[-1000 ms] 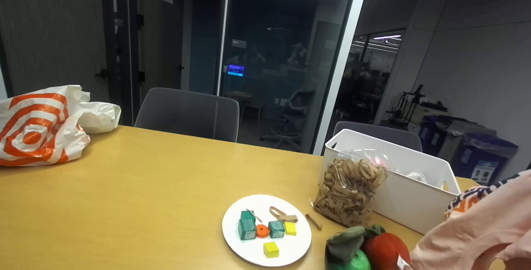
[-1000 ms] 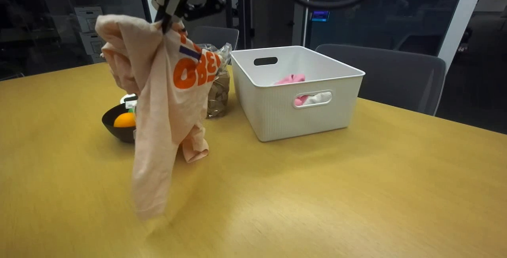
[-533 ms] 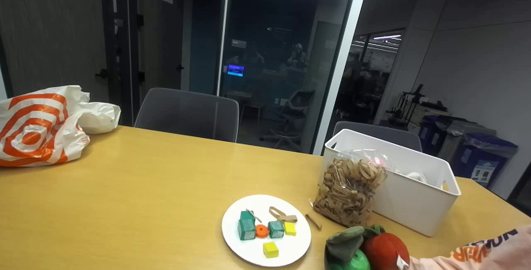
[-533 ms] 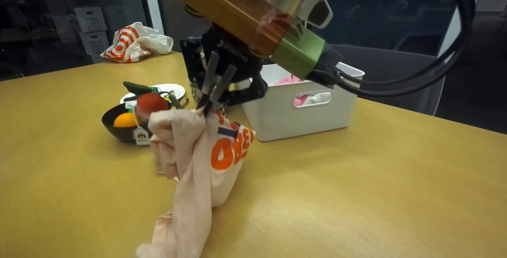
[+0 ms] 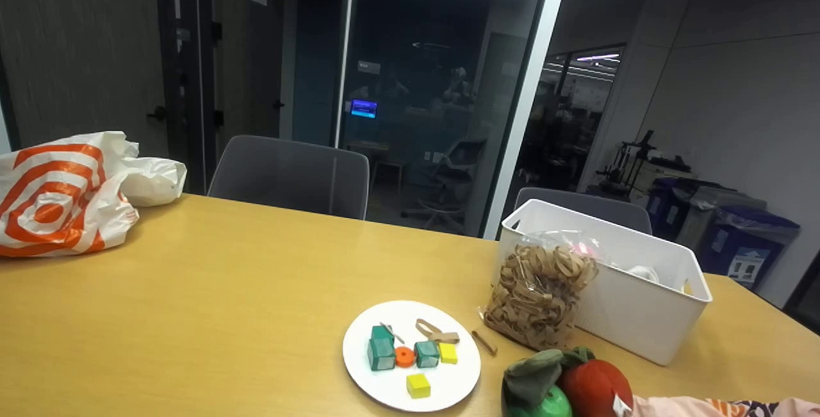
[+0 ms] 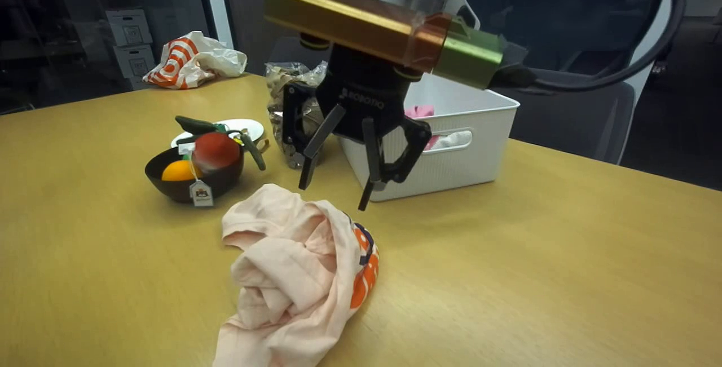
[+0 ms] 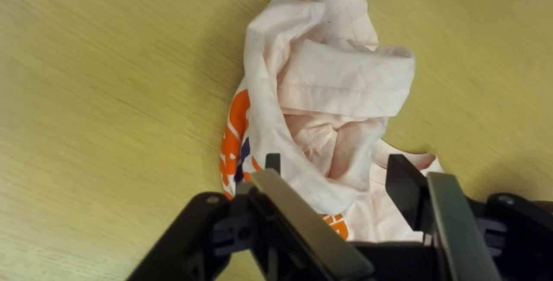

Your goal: Put some of the items in the basket on the table

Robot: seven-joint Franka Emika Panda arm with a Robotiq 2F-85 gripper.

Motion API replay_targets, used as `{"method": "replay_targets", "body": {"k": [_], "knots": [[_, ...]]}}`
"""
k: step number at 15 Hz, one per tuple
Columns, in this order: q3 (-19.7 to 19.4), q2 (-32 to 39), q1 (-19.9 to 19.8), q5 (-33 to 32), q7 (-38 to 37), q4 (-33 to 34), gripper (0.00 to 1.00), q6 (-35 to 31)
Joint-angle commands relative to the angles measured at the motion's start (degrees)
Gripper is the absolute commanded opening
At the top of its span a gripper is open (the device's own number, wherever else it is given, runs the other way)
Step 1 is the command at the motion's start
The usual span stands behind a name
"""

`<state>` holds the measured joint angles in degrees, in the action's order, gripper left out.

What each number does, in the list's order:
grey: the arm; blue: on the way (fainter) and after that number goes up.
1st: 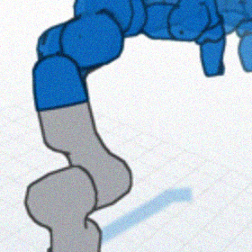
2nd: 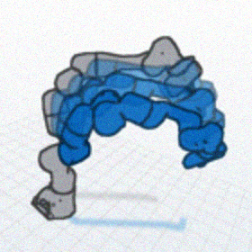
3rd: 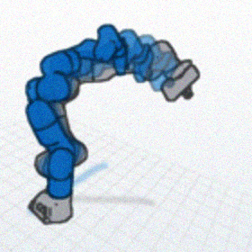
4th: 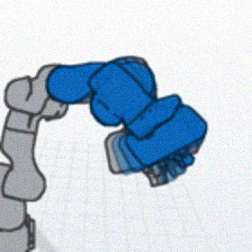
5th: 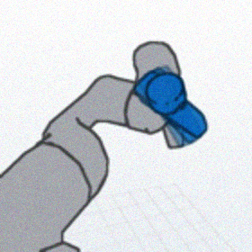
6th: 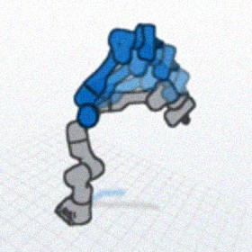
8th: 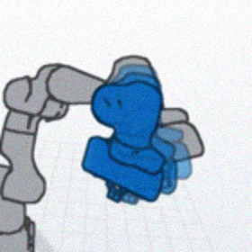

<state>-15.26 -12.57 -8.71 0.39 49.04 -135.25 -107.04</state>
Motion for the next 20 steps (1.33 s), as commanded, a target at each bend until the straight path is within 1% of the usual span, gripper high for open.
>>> {"method": "replay_targets", "body": {"k": [1,2,3,4,8,12,14,15,20], "knots": [[0.2,-3.8,0.6,3.1,2.2,0.1,0.98,0.4],[0.2,-4.6,0.9,4.3,3.0,-0.3,1.0,-0.9],[0.5,-5.6,1.2,4.6,3.4,-1.6,1.0,-4.5],[1.1,-6.1,1.4,3.3,3.3,-2.1,1.0,-5.9],[1.8,-9.8,1.7,2.3,2.2,-1.8,1.0,-5.7],[3.0,-13.6,1.8,-1.7,1.6,-2.5,1.0,-7.8],[3.0,-14.8,2.4,-2.1,2.1,-2.6,1.0,-7.2],[2.1,-12.1,2.5,-1.2,2.0,-1.0,1.0,-5.9],[2.1,-13.4,2.9,-1.5,2.0,-1.7,1.0,-5.9]]}}
